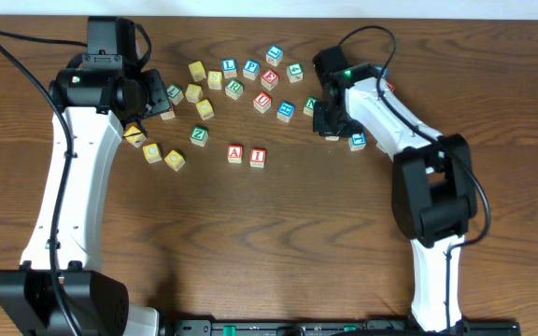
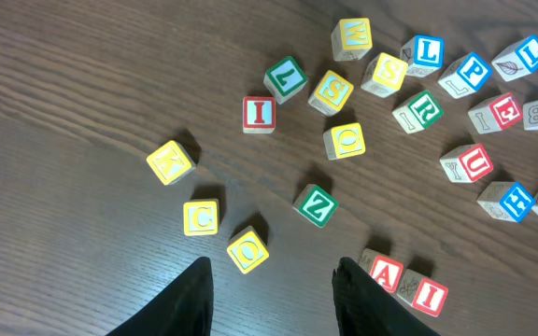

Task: Spell out AI2

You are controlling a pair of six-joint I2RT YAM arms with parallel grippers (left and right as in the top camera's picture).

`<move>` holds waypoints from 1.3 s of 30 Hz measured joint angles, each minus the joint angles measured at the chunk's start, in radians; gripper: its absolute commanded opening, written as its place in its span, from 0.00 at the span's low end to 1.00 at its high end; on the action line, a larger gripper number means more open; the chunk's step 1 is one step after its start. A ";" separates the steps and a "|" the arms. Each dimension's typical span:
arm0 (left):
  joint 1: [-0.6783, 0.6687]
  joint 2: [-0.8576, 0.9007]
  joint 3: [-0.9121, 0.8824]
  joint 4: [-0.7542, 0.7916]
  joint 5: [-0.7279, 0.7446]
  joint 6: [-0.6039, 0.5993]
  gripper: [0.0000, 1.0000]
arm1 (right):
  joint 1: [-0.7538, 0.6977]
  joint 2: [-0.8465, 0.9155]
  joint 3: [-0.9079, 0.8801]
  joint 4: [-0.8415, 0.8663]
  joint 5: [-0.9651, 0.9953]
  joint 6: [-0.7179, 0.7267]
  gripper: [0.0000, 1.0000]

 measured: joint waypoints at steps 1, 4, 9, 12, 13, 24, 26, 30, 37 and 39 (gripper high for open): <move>0.000 0.000 0.000 0.000 0.000 0.000 0.41 | 0.001 -0.019 0.000 -0.011 -0.004 0.000 0.22; 0.000 0.000 0.000 0.000 0.000 0.000 0.41 | 0.016 -0.077 0.000 -0.032 -0.015 0.000 0.22; 0.000 0.000 0.000 0.000 0.000 0.000 0.41 | 0.103 -0.134 0.002 -0.058 -0.037 0.003 0.24; 0.000 0.000 0.000 0.000 0.000 0.000 0.41 | 0.153 -0.127 0.002 -0.055 -0.044 0.018 0.23; 0.000 0.000 0.000 0.000 0.000 0.000 0.41 | 0.171 -0.124 0.002 -0.050 -0.044 0.028 0.24; 0.000 0.000 0.000 0.000 0.000 0.000 0.41 | 0.242 -0.055 0.002 0.040 0.002 0.087 0.25; 0.000 0.000 0.000 0.000 0.000 0.000 0.41 | 0.242 -0.040 0.002 0.040 0.006 0.088 0.25; 0.000 0.000 0.000 0.000 0.000 0.000 0.41 | 0.242 -0.009 0.002 0.042 0.010 0.091 0.25; 0.000 0.000 0.000 0.000 0.000 0.000 0.41 | 0.242 0.031 0.001 0.068 -0.004 0.075 0.25; 0.000 0.000 0.000 0.000 0.000 0.000 0.41 | 0.242 0.034 0.002 0.068 -0.008 0.071 0.25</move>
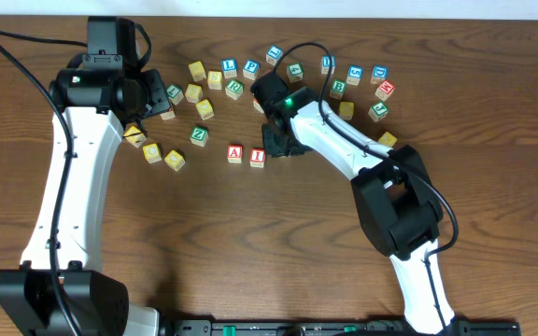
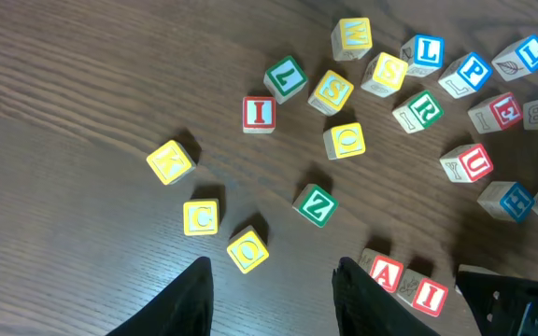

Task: Spell out AI2

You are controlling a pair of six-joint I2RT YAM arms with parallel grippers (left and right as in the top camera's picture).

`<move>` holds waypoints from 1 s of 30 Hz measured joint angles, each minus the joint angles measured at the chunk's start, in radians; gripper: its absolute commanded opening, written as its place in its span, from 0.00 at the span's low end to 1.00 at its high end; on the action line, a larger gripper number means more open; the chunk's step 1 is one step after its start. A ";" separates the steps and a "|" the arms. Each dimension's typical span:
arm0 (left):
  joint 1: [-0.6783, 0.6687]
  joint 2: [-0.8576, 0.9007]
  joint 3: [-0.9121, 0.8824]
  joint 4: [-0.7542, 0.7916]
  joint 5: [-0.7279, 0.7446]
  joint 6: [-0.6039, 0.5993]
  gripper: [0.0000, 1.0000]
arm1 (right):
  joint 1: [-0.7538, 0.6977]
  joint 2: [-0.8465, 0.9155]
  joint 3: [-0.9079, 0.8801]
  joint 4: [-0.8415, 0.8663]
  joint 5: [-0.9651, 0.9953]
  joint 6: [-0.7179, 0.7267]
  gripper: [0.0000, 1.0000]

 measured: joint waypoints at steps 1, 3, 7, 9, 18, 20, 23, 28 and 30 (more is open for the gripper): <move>0.000 0.000 0.000 0.000 0.000 0.000 0.41 | 0.000 0.001 0.000 0.000 -0.004 -0.003 0.26; 0.000 0.000 0.000 0.000 0.000 0.000 0.41 | 0.000 0.001 0.000 -0.002 -0.014 -0.013 0.26; 0.000 0.000 0.000 0.000 0.000 0.000 0.41 | 0.001 0.001 0.000 -0.007 -0.029 -0.022 0.30; 0.000 0.000 0.000 0.000 0.000 0.000 0.41 | 0.001 0.001 0.000 -0.010 -0.034 -0.026 0.31; 0.000 0.000 -0.005 0.003 0.000 0.000 0.41 | 0.001 0.001 0.000 -0.031 -0.037 -0.010 0.38; 0.000 0.000 -0.008 0.004 0.000 0.000 0.41 | 0.001 0.001 0.000 -0.032 -0.038 -0.006 0.41; 0.000 0.000 -0.010 0.007 0.000 0.000 0.41 | 0.001 0.001 0.000 -0.032 -0.039 0.001 0.42; 0.000 0.000 -0.010 0.009 0.001 0.000 0.41 | 0.001 0.001 0.005 -0.053 -0.040 0.005 0.51; 0.000 0.000 -0.010 0.007 0.003 0.000 0.41 | 0.001 0.001 0.025 -0.087 -0.040 0.005 0.51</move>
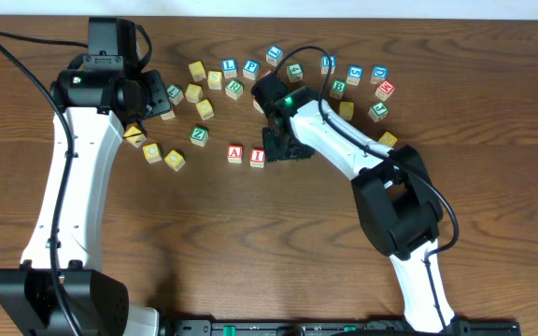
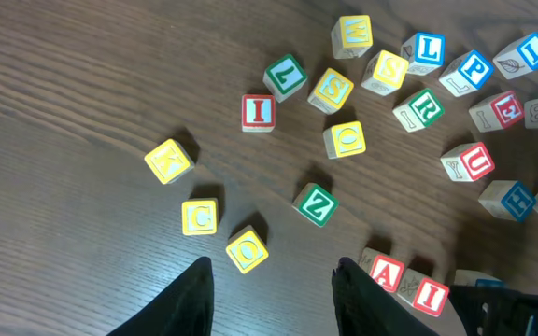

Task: Spell out AI2
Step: 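Set the blue 2 block right of the I block and open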

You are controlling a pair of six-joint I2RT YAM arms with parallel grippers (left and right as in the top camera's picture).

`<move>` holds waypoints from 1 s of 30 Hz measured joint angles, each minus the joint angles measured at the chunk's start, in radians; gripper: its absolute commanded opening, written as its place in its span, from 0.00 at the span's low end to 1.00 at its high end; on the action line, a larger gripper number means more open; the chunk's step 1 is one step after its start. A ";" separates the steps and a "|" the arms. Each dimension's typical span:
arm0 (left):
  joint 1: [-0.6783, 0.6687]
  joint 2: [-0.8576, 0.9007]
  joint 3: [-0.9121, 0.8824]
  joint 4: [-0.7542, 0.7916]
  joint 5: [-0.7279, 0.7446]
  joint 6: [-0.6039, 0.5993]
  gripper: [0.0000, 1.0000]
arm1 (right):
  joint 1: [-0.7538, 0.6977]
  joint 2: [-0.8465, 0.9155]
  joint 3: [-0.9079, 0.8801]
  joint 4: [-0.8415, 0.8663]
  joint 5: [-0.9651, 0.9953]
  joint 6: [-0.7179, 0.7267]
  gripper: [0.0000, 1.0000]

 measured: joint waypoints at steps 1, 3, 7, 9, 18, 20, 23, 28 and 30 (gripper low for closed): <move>-0.001 0.000 0.000 -0.003 0.000 0.000 0.41 | 0.000 0.000 0.010 -0.010 0.000 0.000 0.51; -0.006 0.000 -0.002 -0.007 0.000 0.000 0.40 | -0.001 0.000 0.042 -0.037 0.000 0.000 0.51; -0.031 0.000 -0.024 -0.008 0.001 0.000 0.35 | -0.001 -0.011 0.106 -0.099 0.000 -0.001 0.53; -0.048 0.000 -0.048 -0.007 0.001 -0.001 0.31 | -0.003 -0.022 0.143 -0.131 0.000 -0.001 0.52; -0.067 0.000 -0.217 0.067 0.004 0.026 0.08 | -0.048 -0.040 0.154 -0.171 0.018 0.000 0.58; -0.067 0.000 -0.262 0.119 0.022 0.043 0.07 | -0.063 -0.040 0.143 -0.171 0.027 0.000 0.55; -0.067 0.011 -0.303 0.179 0.063 0.064 0.07 | -0.080 -0.040 0.130 -0.175 0.040 0.001 0.52; -0.074 0.097 -0.311 0.267 0.103 0.100 0.07 | -0.093 -0.040 0.098 -0.159 0.054 0.014 0.22; -0.081 0.142 -0.311 0.291 0.109 0.111 0.07 | -0.094 -0.040 0.068 -0.124 0.058 0.019 0.10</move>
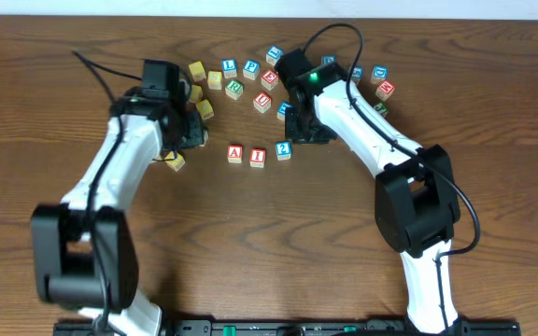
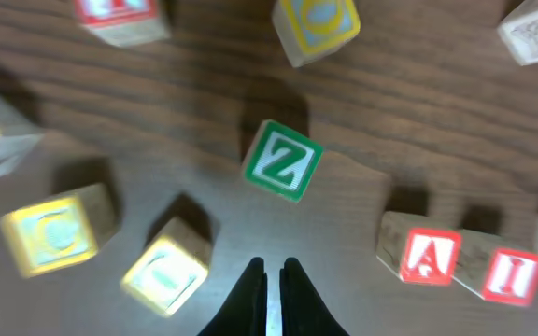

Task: Spell out AI2
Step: 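Set the blue 2 block right of the I block and open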

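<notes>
A red A block (image 1: 235,154), a red I block (image 1: 258,157) and a blue 2 block (image 1: 284,149) stand in a row on the table in the overhead view. My right gripper (image 1: 306,129) is just up and right of the 2 block, apart from it and holding nothing. My left gripper (image 2: 269,273) is shut and empty, low over the table just below a green Z block (image 2: 283,161). The A block (image 2: 428,257) and I block (image 2: 512,277) lie to its right.
Several more letter blocks arc behind the row, among them a red U (image 1: 262,101), a blue P (image 1: 250,67) and a blue L (image 1: 230,67). Two yellow blocks (image 2: 59,231) (image 2: 166,271) lie left of my left gripper. The wooden table (image 1: 278,233) stretches toward the front.
The blue 2 block now stands free to the right of I, and my right gripper has drawn back from it. My left gripper has shut, dropped low and moved right, near the Z block.
A and I stood together from the first moment, with my right gripper among the blocks at the right. It then was beside I, and stayed there with a blue block. Now the 2 rests next to I. My left gripper stayed open and high until now.
</notes>
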You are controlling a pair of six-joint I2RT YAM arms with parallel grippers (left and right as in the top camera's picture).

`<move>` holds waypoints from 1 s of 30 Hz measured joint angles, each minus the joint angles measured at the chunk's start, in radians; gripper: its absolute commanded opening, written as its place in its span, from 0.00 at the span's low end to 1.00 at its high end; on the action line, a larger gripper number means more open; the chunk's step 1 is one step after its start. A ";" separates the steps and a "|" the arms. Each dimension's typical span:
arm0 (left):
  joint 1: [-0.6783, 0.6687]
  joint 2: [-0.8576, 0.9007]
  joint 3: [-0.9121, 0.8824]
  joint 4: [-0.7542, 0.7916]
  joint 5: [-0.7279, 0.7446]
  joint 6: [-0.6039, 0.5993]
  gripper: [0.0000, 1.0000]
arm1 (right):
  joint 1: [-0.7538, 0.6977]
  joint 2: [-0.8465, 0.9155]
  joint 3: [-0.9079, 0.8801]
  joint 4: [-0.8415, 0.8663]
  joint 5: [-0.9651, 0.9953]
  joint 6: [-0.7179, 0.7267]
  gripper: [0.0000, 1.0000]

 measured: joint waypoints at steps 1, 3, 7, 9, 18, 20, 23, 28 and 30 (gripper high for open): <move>-0.006 0.025 0.000 0.011 0.003 0.003 0.08 | 0.000 0.000 -0.013 0.013 0.000 0.005 0.04; -0.019 0.070 -0.001 0.022 0.004 0.014 0.07 | 0.000 0.000 -0.049 0.045 -0.001 0.017 0.02; -0.039 0.110 -0.008 0.036 0.008 0.027 0.07 | 0.000 0.000 -0.122 0.110 -0.009 0.018 0.01; -0.042 0.113 -0.008 0.041 0.014 0.029 0.07 | -0.001 0.000 -0.145 0.133 -0.017 0.018 0.01; -0.045 0.113 -0.008 0.054 0.038 0.031 0.07 | -0.001 -0.004 -0.188 0.216 -0.052 0.018 0.03; -0.045 0.113 -0.008 0.055 0.047 0.032 0.08 | -0.001 -0.004 -0.190 0.219 -0.056 0.018 0.02; -0.050 0.118 -0.008 0.055 0.061 0.031 0.08 | -0.001 -0.006 -0.192 0.227 -0.065 0.013 0.02; -0.063 0.153 -0.008 0.055 0.110 0.031 0.07 | -0.001 -0.006 -0.192 0.229 -0.076 0.007 0.04; -0.077 0.171 -0.008 0.055 0.126 0.032 0.07 | -0.001 -0.006 -0.192 0.230 -0.078 0.006 0.04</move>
